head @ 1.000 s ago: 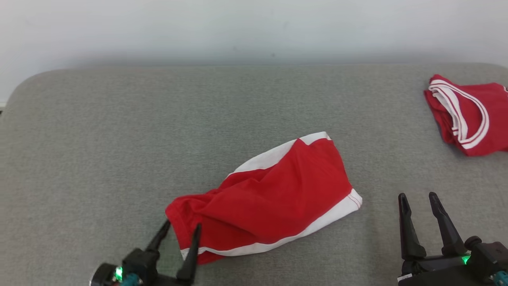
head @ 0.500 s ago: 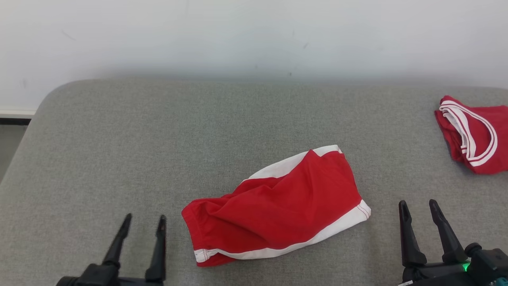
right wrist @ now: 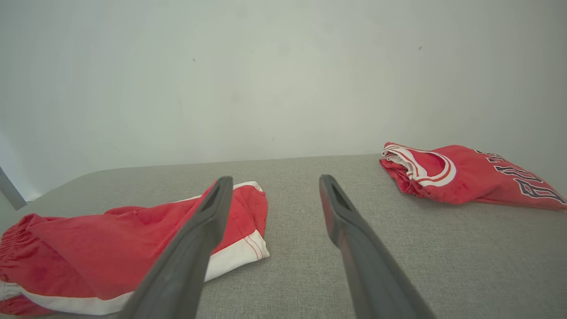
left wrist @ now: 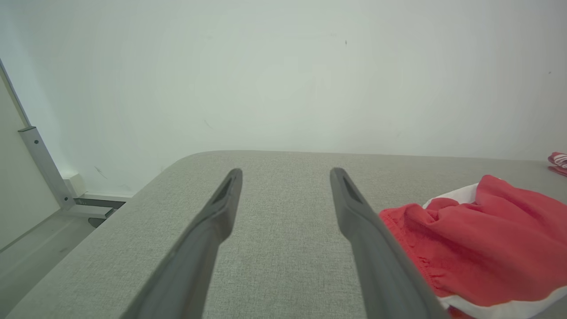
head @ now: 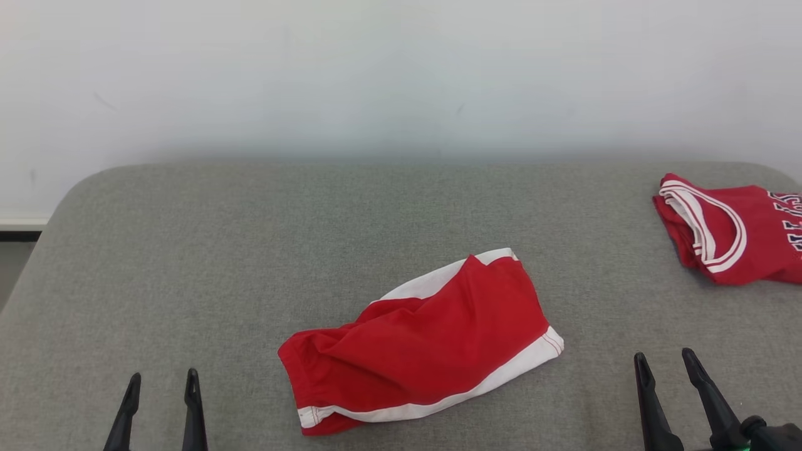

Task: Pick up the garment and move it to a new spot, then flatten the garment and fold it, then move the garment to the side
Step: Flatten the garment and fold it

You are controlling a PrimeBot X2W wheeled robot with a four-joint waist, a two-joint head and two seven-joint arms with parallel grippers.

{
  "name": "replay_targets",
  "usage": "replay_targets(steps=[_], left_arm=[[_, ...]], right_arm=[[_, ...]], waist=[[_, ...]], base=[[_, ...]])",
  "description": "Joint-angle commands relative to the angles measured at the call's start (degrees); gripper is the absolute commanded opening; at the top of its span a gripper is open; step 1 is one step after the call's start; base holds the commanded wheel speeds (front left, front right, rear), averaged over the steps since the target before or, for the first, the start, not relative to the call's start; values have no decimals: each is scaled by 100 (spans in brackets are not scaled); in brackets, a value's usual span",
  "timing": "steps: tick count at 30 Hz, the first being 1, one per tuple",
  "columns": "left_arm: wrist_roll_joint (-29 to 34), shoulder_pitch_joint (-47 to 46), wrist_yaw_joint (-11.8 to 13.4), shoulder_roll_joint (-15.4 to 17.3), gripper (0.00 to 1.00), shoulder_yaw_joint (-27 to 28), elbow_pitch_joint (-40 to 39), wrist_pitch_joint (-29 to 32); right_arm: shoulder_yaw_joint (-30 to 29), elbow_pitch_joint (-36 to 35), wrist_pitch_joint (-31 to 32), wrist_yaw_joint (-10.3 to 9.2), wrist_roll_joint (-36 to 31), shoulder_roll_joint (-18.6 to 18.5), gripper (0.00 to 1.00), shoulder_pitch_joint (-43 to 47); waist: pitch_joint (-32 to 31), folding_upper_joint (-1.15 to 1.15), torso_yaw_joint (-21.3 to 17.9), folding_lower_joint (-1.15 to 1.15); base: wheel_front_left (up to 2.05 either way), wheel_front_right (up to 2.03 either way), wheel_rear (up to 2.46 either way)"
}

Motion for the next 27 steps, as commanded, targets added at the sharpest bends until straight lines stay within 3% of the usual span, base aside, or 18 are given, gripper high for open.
replay_targets(steps=[1,21,27], left_arm=[[57,109,-5,-36,100,37,-35,-18],[205,343,-263,-224,100,9,62,-18],[227,182,-376,-194,100,-272,200,-18]], right_arm=[[4,-33,0,-17,32,-35,100,86],[11,47,1,-17,51,121,100,220],[36,150,1,-17,49,26,100,18]], waist=[[-63,0,-59,0],[-101,0,-125,0],[-41,0,-52,0]], base=[[0,0,0],[0,0,0],[0,0,0]])
